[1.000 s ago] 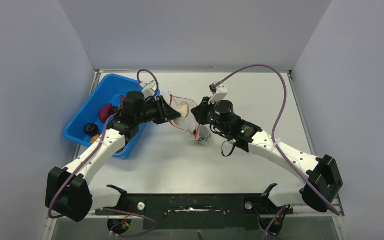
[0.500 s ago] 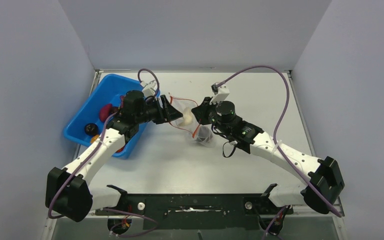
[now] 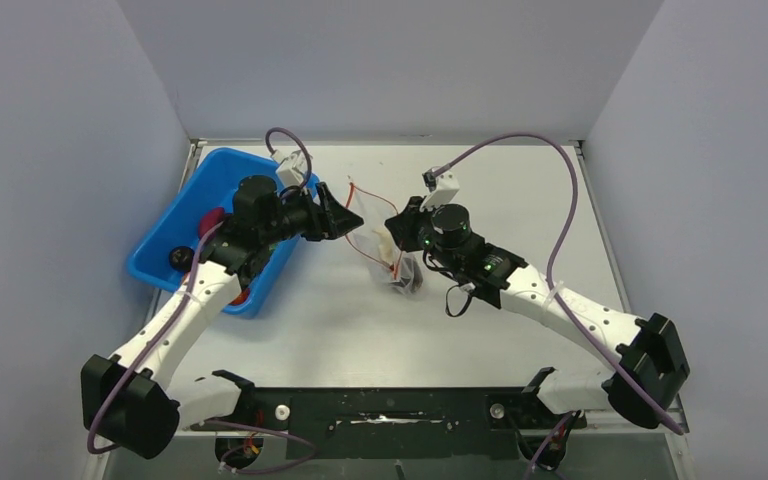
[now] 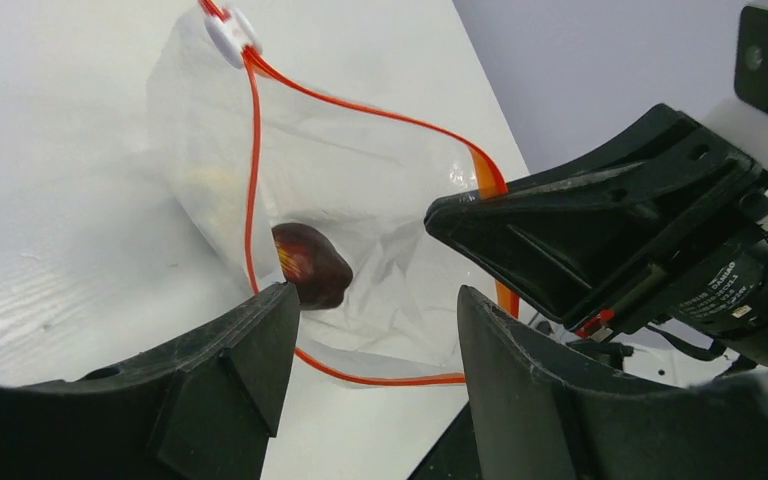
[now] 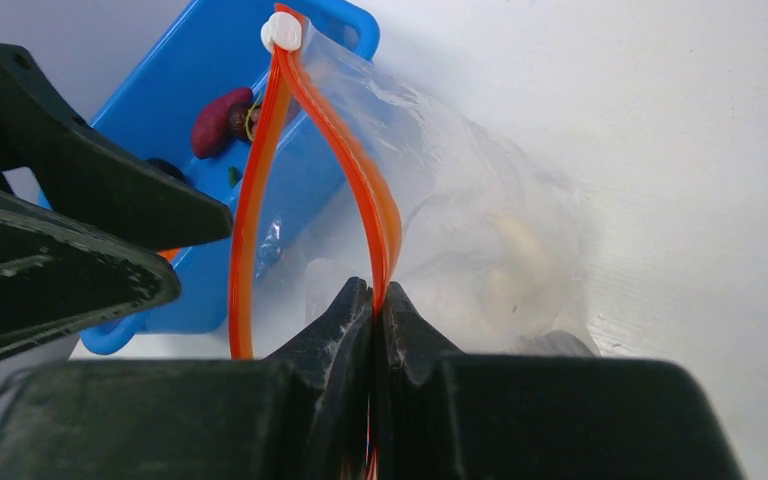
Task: Place the food in the zip-top bag and seal the zipper
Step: Place the fake vegetable in the zipper food storage bag, then pick up the fake fruit from the bin.
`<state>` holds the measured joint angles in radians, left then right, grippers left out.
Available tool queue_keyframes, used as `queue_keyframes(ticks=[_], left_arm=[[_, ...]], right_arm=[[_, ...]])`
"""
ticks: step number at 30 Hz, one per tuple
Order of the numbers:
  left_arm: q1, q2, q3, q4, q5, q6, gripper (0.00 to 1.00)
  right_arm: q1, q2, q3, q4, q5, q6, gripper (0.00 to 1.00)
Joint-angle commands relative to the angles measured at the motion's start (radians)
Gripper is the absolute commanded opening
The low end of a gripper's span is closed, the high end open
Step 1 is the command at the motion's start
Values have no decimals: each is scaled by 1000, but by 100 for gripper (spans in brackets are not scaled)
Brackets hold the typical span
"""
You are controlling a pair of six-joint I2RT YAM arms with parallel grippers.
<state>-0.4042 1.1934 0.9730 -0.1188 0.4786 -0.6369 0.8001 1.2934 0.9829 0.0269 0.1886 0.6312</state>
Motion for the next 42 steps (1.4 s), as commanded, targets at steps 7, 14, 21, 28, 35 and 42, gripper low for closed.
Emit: queue_keyframes(ticks=[7,14,21,28,35,42], left_arm=[[35,-90,140,-136,-280,206,58],[196,-51,148,-192,-350,227,54],[358,33,133,-169,-390,229,53],[533,168,111,-110,-402,131,55],[579,231,7,52,-465,22,54],[650,326,-16,113,-410,-97,41]], right_arm=[[-4,-119,-42,19,89,-39,0],[-5,-138,-64,-11,112,-24,0],[-10,-174,-82,-8,107,-39,0],[-16,-196,-88,-10,106,-52,0],[-19,-201,-76,-26,103,-55,0],[-19,-204,-84,-20,100,-43,0]])
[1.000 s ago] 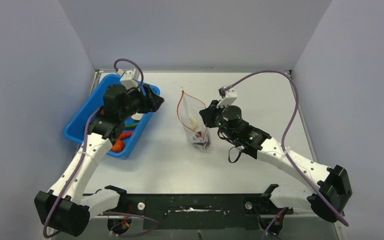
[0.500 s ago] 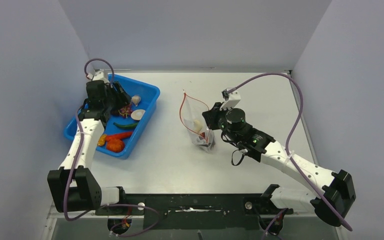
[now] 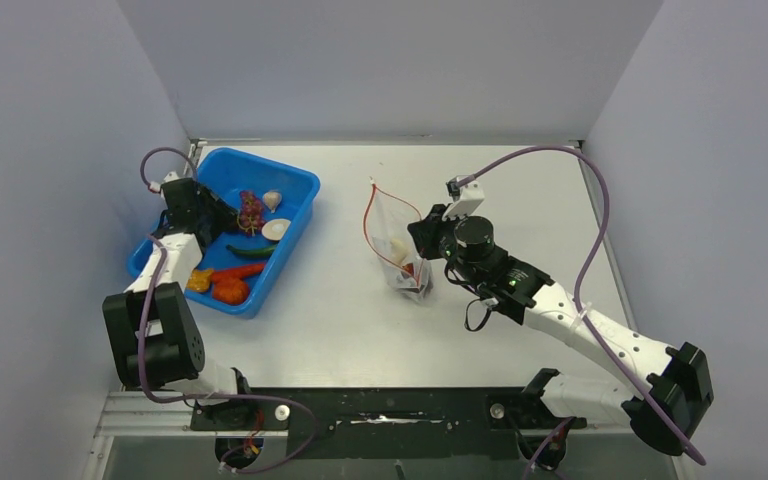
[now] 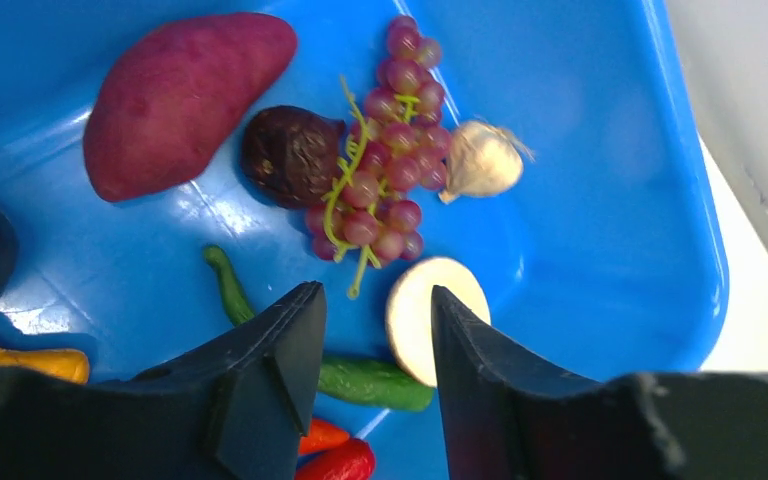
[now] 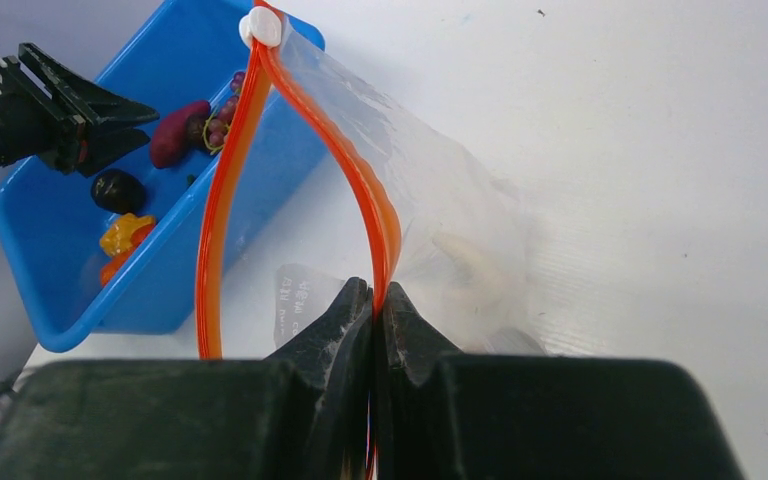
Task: Place the food in the zip-top bag and seal the zipper
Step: Pick up the fake fruit from the bin.
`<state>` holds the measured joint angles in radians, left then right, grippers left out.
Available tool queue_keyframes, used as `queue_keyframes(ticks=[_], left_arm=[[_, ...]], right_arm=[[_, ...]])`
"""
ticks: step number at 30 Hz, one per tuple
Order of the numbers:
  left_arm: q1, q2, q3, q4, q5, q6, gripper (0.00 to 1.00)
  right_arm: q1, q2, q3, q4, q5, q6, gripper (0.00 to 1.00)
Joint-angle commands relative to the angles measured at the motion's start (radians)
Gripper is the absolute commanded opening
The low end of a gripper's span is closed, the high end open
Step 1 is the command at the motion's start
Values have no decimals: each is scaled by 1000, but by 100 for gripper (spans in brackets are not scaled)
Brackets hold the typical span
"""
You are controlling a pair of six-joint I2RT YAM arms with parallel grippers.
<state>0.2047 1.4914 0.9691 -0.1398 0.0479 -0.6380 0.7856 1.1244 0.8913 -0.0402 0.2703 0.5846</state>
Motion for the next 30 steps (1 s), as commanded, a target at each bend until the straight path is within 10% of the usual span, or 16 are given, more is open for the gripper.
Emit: queue_keyframes(ticks=[1,30], left_arm=[[43,37,-21,156,20,-109,41],[50,305,-15,367,141,-218,52]], right_arm=[[-5,-34,8,48,16,4,0],[-2,-16,26,59,18,18,0]])
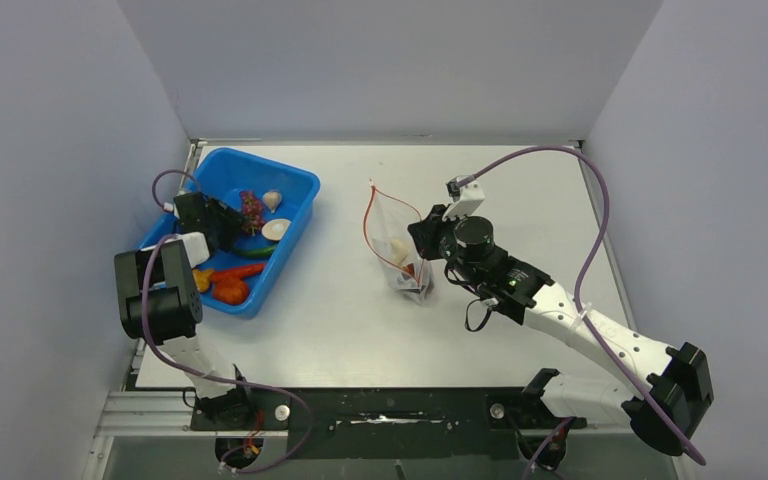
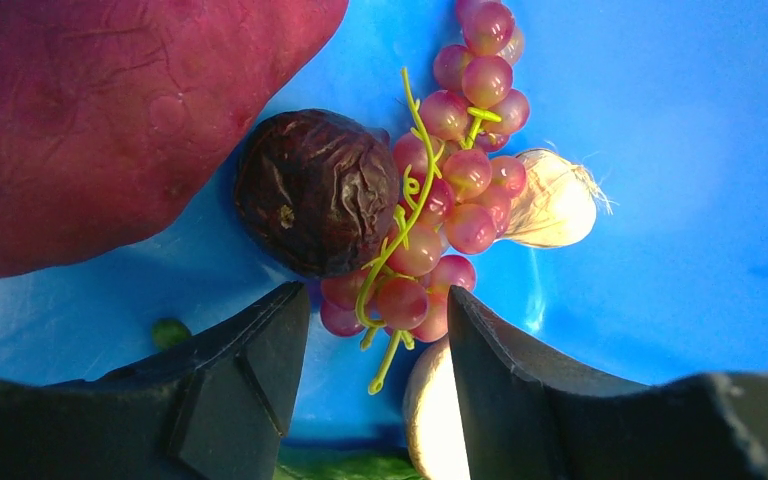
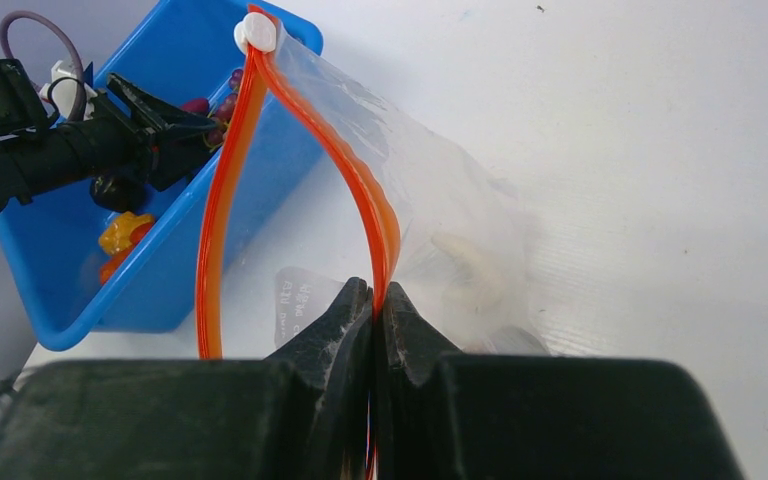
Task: Place the food in the zip-top bag and seal the zipper
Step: Pick up the fake fruit from the bin.
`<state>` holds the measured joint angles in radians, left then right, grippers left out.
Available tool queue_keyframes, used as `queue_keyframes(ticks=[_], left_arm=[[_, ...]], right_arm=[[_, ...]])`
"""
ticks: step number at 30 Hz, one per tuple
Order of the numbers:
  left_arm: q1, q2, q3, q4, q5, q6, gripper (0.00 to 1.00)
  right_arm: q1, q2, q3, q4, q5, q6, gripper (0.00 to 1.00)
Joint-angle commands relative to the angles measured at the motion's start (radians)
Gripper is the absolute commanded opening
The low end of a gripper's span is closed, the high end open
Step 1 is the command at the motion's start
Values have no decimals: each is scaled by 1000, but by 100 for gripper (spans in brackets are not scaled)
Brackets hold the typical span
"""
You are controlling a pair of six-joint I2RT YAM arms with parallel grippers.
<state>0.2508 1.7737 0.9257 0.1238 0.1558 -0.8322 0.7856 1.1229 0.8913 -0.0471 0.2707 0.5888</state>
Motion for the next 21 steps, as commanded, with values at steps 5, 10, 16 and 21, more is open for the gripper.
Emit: queue_keyframes(ticks=[5,10,16,21], left_arm=[[-3,61,20,144,62,-41,50],[-10,74,15,148,66,-49,43],[-8,44,7,148,40,-32,33],[-9,21,1,141,35,-21,29]], right_arm=[[-2,-13,27,70,18,16,0],[-2,-7,44,64,15,10,0],[-2,-6,46,66,11,9,0],[-2,-13,39,66,10,12,0]])
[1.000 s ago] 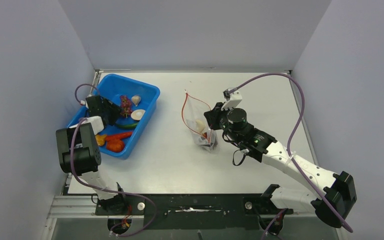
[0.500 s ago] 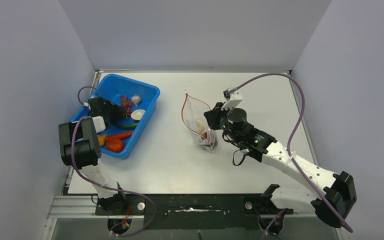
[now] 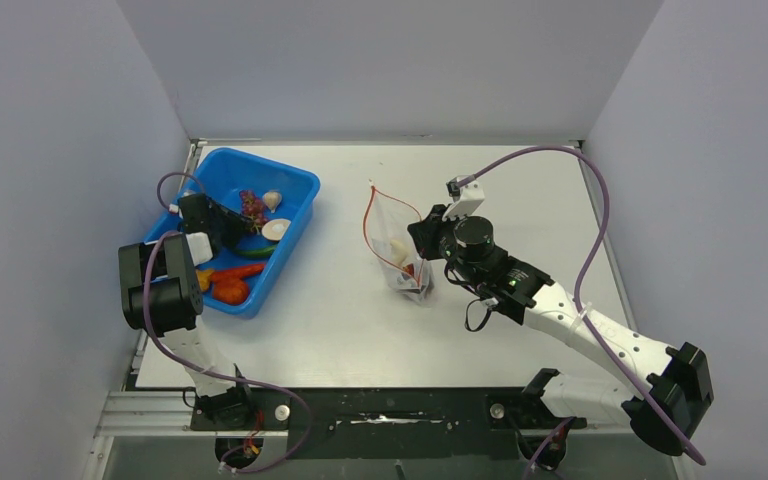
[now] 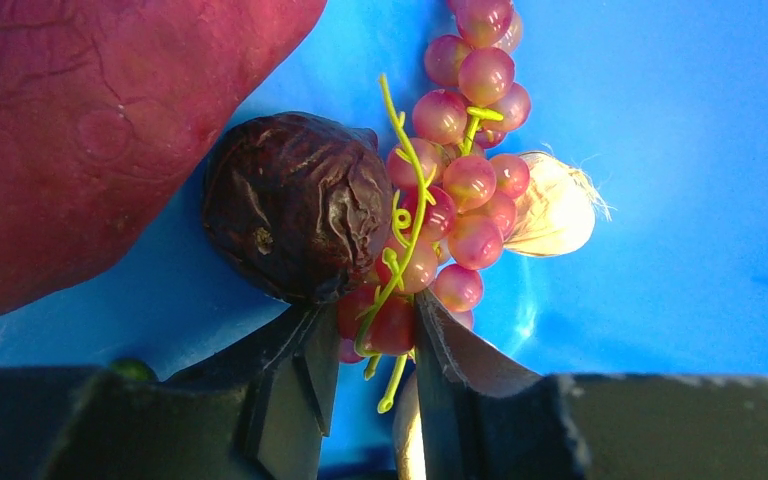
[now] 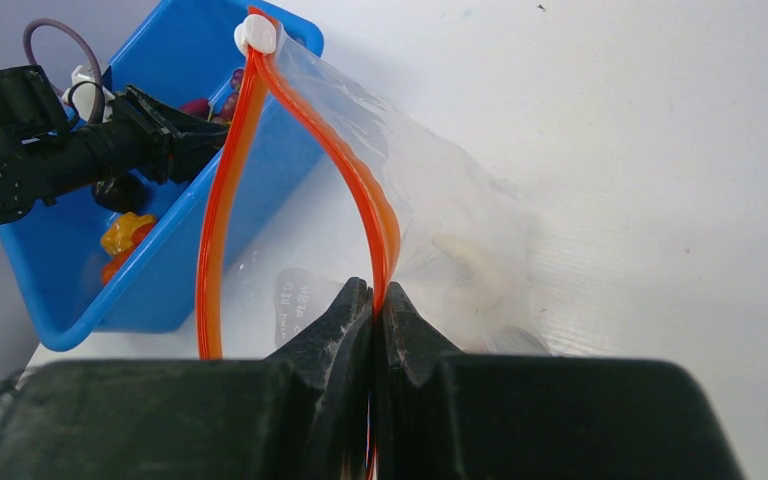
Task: Place the food in the zip-top bag and seal the zipper
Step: Pick up the fake fruit from the bin.
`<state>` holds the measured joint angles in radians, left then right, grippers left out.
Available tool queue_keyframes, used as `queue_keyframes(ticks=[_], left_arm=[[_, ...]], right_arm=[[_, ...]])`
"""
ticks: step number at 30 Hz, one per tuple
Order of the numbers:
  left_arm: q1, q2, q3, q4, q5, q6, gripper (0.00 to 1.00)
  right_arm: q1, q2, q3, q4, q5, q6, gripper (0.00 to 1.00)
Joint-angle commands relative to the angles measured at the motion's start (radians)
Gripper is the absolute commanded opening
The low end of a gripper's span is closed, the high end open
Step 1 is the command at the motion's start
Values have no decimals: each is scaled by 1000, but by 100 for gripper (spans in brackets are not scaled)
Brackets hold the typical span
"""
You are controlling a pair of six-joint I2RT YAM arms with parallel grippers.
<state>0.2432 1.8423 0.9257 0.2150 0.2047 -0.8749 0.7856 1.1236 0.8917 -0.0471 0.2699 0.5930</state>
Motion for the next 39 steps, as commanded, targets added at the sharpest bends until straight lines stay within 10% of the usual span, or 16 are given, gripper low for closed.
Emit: queue_keyframes(ticks=[1,39], left_arm=[[-1,-51,1,46,-14,22,29],[-41,-401,-48,-164,-116,171,19]], right_arm=[[-2,-17,37,66,12,7,0],[3,2,31,57,-1,7,0]])
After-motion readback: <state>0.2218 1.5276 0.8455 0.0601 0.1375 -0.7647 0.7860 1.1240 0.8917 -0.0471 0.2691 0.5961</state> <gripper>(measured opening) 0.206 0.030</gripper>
